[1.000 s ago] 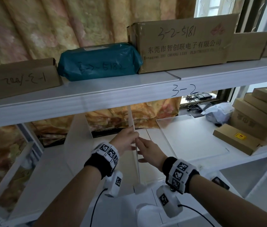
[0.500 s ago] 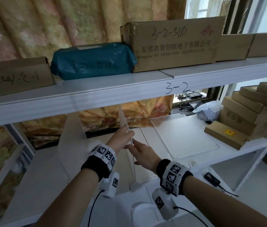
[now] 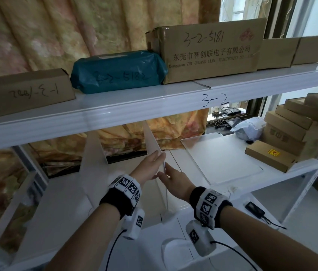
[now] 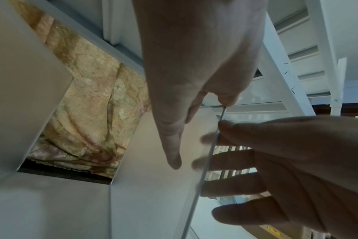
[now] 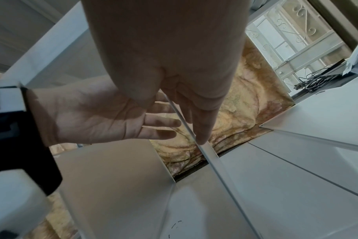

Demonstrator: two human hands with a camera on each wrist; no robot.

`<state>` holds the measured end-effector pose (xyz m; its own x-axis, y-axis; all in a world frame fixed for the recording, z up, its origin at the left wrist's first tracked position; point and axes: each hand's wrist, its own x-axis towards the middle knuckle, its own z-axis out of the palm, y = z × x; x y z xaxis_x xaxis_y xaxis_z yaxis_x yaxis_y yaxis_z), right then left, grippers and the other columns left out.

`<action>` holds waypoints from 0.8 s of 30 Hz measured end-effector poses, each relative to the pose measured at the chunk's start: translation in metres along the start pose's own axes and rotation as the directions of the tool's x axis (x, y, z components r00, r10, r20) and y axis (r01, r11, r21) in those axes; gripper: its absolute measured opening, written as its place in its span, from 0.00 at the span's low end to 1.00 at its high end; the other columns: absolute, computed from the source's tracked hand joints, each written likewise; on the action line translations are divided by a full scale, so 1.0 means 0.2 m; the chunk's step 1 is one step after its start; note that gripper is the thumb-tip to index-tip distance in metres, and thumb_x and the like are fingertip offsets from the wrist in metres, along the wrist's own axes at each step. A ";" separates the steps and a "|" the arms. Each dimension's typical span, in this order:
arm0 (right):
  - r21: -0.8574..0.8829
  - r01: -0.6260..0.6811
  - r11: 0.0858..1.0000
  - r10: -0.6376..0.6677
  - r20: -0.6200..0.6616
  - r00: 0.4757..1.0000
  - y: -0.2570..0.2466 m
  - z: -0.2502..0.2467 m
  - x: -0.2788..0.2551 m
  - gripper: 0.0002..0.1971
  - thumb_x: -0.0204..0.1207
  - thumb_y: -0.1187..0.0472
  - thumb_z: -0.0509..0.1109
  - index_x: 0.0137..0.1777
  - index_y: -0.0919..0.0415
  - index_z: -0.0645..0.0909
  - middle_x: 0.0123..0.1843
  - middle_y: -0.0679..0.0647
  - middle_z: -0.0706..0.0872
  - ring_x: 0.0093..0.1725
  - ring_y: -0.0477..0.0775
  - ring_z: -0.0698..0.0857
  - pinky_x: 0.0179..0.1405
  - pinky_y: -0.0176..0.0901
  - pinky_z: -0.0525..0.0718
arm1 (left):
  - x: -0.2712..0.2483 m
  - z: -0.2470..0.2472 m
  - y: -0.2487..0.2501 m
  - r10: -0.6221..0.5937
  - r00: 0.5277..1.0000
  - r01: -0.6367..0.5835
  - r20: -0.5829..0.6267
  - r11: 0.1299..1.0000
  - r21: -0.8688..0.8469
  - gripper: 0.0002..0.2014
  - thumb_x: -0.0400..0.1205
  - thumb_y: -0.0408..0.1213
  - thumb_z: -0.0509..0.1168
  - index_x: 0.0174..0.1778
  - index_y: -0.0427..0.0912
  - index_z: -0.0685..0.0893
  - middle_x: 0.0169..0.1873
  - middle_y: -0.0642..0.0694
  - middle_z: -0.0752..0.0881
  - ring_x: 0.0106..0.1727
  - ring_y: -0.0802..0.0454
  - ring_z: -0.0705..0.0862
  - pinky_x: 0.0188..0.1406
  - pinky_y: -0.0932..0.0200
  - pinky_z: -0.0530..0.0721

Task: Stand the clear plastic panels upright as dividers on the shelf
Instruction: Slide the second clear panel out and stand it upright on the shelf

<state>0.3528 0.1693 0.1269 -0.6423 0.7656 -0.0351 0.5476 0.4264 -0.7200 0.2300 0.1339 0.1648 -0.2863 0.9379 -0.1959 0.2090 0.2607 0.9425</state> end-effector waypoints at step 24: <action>-0.067 0.051 0.996 -0.053 -0.020 0.998 0.01 0.04 -0.03 0.27 0.82 0.62 0.54 0.81 0.57 0.56 0.57 0.70 0.86 0.52 0.71 0.83 0.42 0.48 0.72 | 0.07 0.04 0.03 0.106 0.994 -0.097 -0.024 0.965 0.245 0.06 0.81 0.34 0.57 0.38 0.46 0.69 0.36 0.46 0.72 0.42 0.45 0.77 0.59 0.36 0.83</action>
<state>0.3530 0.1618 0.1203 -0.6595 0.7515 0.0167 0.5486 0.4964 -0.6728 0.2348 0.1500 0.1652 -0.2850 0.9545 -0.0882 0.4586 0.2166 0.8618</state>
